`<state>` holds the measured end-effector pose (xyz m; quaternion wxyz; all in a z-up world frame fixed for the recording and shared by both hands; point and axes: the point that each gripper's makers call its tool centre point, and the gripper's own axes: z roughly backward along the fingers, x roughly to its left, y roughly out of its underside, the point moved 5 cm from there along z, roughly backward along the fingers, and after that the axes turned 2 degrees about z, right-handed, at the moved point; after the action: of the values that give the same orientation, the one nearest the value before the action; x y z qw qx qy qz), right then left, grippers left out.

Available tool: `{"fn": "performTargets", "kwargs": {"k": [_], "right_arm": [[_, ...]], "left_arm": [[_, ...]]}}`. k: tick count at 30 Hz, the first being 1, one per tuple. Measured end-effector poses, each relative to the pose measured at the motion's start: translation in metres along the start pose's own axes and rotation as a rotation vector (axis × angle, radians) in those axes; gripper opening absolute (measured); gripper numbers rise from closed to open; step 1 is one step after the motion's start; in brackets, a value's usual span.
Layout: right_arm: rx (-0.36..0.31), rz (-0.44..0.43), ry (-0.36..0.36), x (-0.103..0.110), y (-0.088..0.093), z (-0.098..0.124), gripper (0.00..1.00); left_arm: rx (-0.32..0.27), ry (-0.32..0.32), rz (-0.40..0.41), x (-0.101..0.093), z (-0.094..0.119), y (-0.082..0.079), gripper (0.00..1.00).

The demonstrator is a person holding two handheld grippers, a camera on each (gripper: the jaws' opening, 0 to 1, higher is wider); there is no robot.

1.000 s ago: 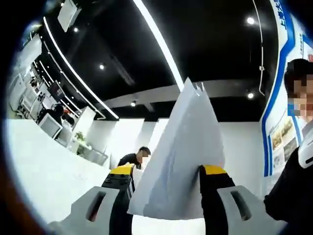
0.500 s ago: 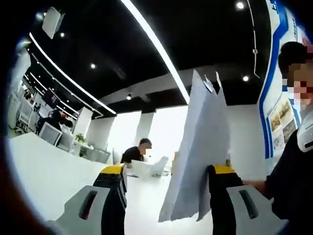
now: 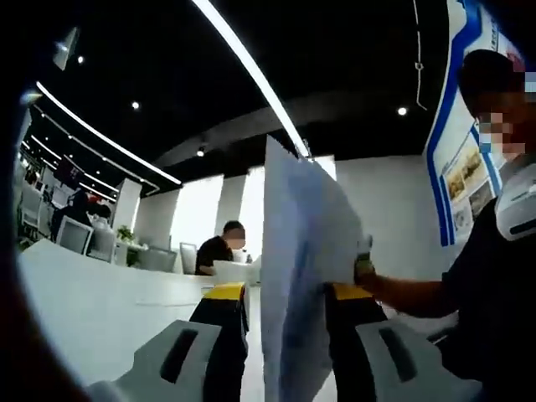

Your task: Organize the stack of printing papers by aligning and flattening the scattered papers on the table

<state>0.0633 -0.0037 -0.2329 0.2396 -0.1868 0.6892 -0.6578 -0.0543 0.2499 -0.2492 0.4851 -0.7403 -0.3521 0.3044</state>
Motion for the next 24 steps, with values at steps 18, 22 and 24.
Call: {"fn": "performTargets", "kwargs": {"k": [18, 22, 24], "right_arm": [[0.018, -0.097, 0.412, -0.054, 0.029, -0.006, 0.0], [0.021, -0.104, 0.418, -0.055, 0.033, -0.008, 0.0], [0.033, -0.105, 0.419, -0.055, 0.037, -0.008, 0.0]], "left_arm": [[0.131, -0.072, -0.109, -0.009, -0.001, 0.011, 0.06], [0.143, -0.084, -0.085, -0.009, 0.001, 0.012, 0.06], [0.153, -0.087, -0.08, -0.008, 0.002, 0.015, 0.06]]}}
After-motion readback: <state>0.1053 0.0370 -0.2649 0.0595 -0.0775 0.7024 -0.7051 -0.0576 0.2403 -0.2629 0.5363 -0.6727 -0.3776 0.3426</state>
